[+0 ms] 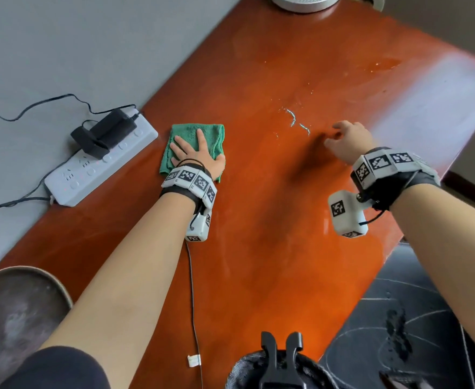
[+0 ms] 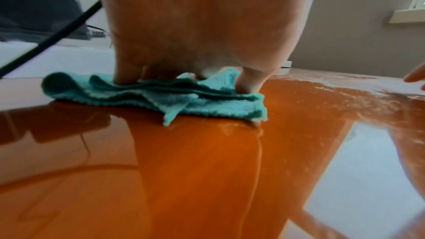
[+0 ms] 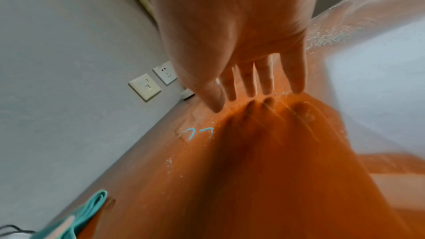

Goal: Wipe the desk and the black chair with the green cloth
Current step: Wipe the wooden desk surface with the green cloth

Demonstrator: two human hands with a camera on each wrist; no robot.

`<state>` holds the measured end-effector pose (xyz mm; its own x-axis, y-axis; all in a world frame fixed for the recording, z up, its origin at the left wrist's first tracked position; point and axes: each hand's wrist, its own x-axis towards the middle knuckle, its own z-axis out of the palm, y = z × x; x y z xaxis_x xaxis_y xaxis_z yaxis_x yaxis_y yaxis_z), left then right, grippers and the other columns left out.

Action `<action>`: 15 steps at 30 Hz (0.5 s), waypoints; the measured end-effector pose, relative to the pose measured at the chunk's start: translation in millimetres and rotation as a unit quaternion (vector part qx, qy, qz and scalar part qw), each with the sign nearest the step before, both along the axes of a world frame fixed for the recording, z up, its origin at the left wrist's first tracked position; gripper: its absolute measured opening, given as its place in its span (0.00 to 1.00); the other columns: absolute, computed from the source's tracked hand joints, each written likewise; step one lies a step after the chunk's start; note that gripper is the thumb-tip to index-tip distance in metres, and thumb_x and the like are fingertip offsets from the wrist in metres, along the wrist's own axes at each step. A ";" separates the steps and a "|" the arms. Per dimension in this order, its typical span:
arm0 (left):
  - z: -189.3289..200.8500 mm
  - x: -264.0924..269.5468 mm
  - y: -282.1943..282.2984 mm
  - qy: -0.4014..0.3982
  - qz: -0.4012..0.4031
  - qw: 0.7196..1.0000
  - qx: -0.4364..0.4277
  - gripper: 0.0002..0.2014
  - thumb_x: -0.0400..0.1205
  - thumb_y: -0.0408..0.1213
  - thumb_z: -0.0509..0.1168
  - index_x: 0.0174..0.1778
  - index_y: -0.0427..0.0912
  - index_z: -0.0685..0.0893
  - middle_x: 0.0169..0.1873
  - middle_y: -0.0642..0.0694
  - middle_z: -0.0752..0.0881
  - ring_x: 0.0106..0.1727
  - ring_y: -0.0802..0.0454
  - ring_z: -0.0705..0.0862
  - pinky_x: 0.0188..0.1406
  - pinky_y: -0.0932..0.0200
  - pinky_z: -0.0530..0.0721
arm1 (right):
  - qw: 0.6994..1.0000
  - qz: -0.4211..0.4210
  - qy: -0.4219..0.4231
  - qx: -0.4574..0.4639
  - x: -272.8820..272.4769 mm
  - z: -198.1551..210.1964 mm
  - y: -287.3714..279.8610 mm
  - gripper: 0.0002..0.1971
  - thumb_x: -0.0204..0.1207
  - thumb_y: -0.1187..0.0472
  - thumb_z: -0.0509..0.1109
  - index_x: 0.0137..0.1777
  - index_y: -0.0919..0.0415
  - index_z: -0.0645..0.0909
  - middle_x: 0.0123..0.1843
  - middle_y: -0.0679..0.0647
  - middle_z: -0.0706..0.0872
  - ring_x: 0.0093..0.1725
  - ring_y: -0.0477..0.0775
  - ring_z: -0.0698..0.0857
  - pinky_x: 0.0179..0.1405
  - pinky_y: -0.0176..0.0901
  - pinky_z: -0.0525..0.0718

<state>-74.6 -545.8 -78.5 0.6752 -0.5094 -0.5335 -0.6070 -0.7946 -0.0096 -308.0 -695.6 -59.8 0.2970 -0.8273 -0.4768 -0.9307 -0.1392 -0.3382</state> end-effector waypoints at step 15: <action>-5.2 25.6 -78.5 -0.019 0.048 0.998 -0.035 0.36 0.85 0.56 0.48 0.83 0.51 0.36 0.80 0.30 0.34 0.81 0.33 0.34 0.79 0.37 0.38 | 0.996 -0.051 -0.027 -0.066 53.5 -8.5 -45.0 0.29 0.81 0.57 0.58 0.82 0.54 0.57 0.85 0.53 0.54 0.83 0.56 0.50 0.80 0.63 0.50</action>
<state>-48.9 -624.4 -83.7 0.7417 -0.4770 -0.4716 -0.5284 -0.8485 0.0273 -254.4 -740.6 -68.3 0.2299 -0.9090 -0.3477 -0.9236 -0.0911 -0.3724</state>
